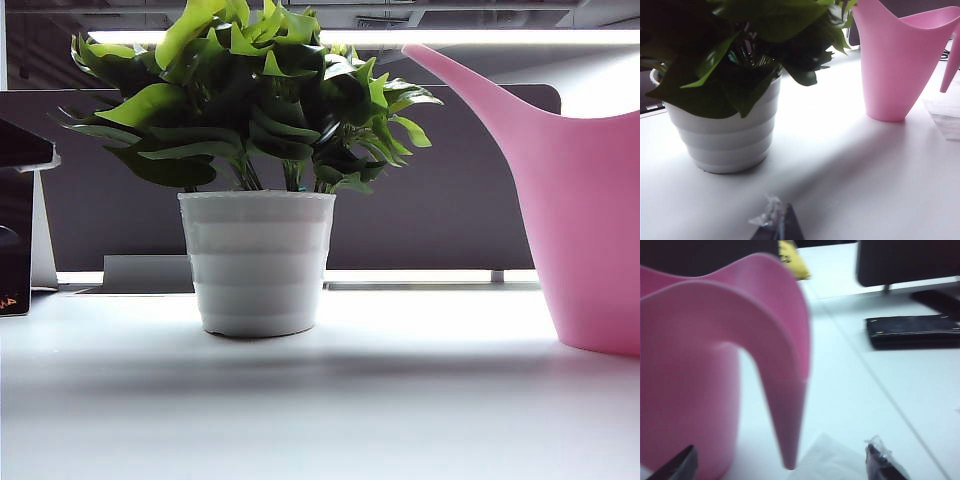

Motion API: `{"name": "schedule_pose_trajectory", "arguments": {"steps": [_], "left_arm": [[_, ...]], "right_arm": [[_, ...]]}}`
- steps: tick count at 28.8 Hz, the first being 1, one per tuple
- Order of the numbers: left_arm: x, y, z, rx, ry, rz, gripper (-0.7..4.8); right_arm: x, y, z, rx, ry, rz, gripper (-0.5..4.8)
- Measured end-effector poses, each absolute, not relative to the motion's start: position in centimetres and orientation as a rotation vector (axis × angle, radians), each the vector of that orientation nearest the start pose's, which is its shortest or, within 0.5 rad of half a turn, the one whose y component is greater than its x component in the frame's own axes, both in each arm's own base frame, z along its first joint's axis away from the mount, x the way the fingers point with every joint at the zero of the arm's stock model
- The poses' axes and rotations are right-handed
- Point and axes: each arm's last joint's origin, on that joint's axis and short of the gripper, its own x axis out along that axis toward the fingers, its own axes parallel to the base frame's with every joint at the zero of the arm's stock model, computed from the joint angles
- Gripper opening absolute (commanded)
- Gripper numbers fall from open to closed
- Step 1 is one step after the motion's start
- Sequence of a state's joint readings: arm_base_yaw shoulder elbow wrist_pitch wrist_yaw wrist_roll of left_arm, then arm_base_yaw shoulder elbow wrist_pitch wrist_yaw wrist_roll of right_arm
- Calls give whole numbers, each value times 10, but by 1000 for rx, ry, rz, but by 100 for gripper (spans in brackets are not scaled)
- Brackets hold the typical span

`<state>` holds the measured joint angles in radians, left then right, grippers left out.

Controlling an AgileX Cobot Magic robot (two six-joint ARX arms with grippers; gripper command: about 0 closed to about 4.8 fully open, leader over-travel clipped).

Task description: Pick up the watering can from the table, water the potted plant, and put the can back.

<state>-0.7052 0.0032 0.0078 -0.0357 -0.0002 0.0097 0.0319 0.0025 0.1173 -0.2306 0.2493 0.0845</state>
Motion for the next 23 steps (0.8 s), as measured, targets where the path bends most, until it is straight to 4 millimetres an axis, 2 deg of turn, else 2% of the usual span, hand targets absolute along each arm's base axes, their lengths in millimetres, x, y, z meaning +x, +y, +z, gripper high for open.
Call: {"name": "schedule_pose_trajectory", "arguments": {"steps": [9,23], "left_arm": [[74,-63,162,20,26,-705,-5],[74,-63,162,20,26,-705,-5]], "right_arm": [[94,-5,159,61,118,-239,430],[95,-6,163,63,47,-273,430]]}}
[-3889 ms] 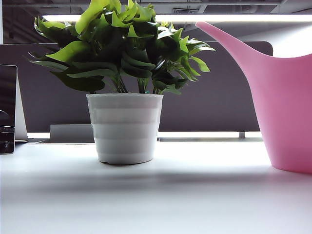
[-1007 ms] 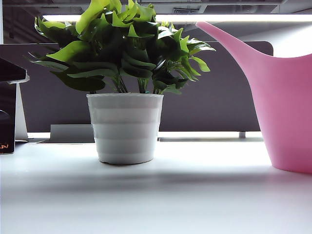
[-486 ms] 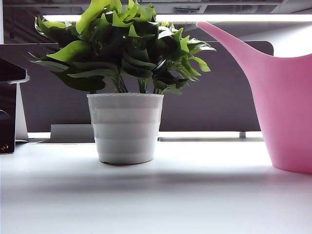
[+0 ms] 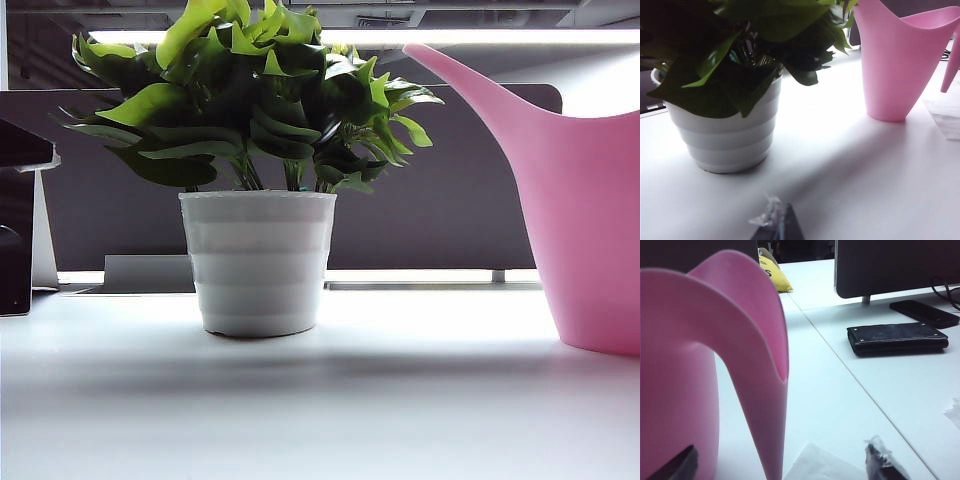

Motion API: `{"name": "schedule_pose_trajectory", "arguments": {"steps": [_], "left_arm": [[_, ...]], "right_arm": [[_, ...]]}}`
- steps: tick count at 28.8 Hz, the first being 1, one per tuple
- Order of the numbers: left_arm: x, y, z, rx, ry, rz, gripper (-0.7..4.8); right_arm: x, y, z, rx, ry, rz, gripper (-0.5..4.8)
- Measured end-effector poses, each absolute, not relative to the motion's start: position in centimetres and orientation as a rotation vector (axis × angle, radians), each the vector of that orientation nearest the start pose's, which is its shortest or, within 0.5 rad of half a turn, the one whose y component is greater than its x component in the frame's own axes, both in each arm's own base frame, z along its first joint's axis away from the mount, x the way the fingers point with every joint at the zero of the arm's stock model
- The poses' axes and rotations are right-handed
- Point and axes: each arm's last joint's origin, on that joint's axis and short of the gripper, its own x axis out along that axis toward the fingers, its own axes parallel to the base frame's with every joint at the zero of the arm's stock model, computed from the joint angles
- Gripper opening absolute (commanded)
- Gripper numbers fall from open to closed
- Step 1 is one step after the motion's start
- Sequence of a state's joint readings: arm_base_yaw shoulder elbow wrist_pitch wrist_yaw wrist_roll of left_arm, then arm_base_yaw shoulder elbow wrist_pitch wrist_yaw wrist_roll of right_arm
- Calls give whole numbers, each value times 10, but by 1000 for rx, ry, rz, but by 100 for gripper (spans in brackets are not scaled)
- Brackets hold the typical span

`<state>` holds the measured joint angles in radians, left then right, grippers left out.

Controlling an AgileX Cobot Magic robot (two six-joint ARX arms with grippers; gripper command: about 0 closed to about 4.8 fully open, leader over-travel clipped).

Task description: Pick up the watering can from the table, water the potted plant, and put the can back.

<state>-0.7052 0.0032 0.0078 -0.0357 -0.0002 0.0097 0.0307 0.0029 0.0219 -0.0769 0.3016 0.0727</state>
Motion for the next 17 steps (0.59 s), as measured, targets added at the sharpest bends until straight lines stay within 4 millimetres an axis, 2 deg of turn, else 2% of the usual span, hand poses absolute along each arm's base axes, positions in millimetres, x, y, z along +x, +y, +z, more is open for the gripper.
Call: {"name": "schedule_pose_trajectory", "arguments": {"steps": [17], "left_arm": [[74,-63,163,20,26,-705,-5]], "right_arm": [[115,-9,161,57,97,-263,431]]}}
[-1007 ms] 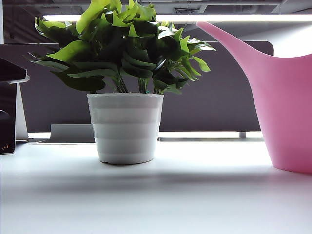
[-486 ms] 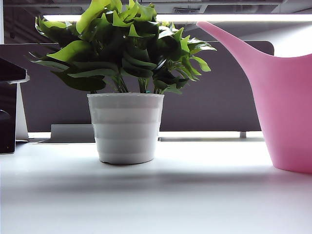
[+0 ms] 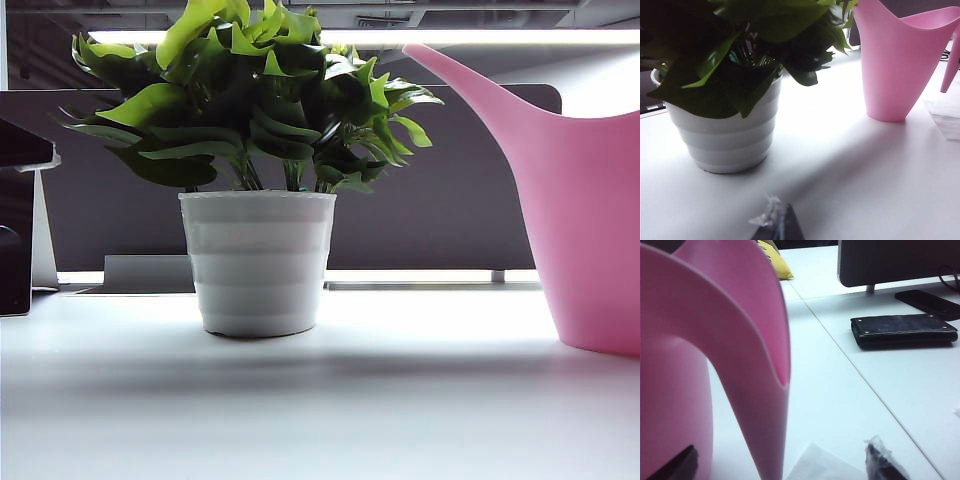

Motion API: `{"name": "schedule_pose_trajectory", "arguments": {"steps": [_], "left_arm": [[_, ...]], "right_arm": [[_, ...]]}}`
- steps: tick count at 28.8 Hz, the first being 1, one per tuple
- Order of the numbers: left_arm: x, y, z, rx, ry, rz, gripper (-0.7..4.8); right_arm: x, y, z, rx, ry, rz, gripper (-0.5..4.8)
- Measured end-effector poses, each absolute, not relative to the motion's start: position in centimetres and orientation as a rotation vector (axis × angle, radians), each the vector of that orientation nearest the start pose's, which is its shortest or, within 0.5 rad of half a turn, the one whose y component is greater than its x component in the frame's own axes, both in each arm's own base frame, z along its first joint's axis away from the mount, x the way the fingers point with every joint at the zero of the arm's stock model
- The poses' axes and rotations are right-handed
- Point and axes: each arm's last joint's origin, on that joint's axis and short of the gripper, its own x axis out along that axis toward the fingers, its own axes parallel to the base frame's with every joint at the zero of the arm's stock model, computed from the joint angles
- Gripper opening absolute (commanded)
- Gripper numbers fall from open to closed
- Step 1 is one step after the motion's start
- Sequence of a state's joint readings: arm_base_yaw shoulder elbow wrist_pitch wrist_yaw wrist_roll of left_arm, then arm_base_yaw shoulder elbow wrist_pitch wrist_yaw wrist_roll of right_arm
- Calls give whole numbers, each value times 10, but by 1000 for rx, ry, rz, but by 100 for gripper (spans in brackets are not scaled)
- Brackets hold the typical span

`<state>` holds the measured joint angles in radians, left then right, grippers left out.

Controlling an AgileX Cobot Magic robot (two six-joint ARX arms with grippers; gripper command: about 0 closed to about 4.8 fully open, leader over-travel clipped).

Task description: Pick up the watering can from the table, water the potted plant, and put the can back.

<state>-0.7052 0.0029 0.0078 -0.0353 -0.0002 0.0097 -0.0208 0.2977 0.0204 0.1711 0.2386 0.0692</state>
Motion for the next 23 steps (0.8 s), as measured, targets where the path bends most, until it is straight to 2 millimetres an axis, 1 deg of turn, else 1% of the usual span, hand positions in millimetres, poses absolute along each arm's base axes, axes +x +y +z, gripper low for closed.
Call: {"name": "schedule_pose_trajectory", "arguments": {"steps": [8,23], "left_arm": [[74,-63,163,20,26,-705,-5],[74,-63,163,20,25,-705,-5]], "right_arm": [[126,-9,161,58,89,-259,431],[147,-12,154,44,91,-274,431]]}}
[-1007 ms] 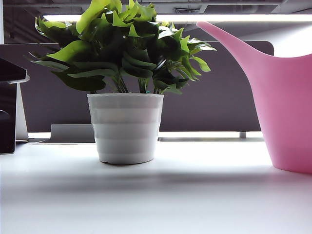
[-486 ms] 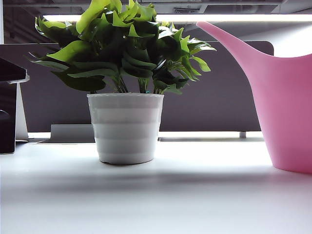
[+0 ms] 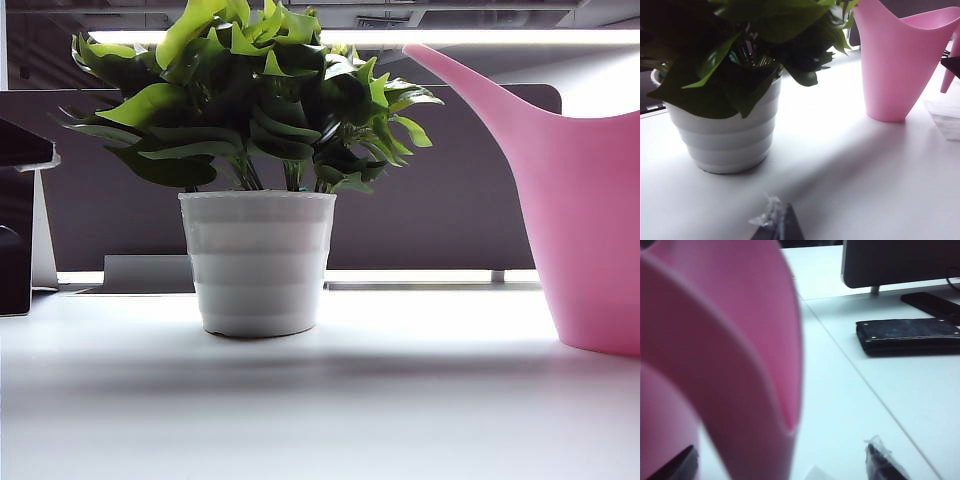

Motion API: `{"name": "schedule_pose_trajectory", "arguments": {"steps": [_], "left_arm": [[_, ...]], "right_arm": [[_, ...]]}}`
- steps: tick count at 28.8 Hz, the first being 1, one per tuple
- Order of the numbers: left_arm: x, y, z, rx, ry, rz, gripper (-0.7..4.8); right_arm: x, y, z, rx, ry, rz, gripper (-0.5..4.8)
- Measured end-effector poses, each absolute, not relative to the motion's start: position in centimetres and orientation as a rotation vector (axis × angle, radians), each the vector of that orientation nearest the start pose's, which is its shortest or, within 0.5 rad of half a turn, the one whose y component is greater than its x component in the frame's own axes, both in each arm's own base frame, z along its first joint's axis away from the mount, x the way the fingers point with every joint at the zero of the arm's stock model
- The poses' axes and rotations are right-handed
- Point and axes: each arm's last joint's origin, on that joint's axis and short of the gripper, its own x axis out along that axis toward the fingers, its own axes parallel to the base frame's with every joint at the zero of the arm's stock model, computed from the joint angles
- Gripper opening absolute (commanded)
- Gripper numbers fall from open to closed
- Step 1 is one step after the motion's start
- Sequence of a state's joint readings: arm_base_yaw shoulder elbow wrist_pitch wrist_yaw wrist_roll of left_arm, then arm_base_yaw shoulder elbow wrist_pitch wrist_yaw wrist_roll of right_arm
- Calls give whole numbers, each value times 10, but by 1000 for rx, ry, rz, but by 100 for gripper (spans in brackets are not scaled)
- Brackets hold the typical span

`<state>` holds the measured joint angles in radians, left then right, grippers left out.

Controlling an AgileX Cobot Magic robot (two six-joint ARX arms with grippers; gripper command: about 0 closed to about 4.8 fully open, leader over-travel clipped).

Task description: Pick up the watering can from the table, water the potted plant, and put the can back.

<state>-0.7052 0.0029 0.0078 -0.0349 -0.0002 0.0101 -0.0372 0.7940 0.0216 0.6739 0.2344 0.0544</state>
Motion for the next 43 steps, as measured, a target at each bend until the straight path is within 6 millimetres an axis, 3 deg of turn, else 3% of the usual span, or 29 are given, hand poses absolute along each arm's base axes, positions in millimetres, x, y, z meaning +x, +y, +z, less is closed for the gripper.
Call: {"name": "schedule_pose_trajectory", "arguments": {"steps": [17,26,29,35,40,43], "left_arm": [[74,-63,163,20,25,-705,-5],[74,-63,163,20,25,-705,-5],[74,-63,163,20,25,-705,-5],[74,-63,163,20,26,-705,-5],[74,-63,163,20,25,-705,-5],[74,-63,163,20,25,-705,-5]], "right_arm": [[177,-24,162,48,82,-266,426],[177,-24,164,49,60,-266,248],[177,-23,164,48,60,-262,233],[177,-23,164,46,61,-255,77],[177,-23,164,47,61,-245,9],[177,-23,164,47,60,-243,-1]]}}
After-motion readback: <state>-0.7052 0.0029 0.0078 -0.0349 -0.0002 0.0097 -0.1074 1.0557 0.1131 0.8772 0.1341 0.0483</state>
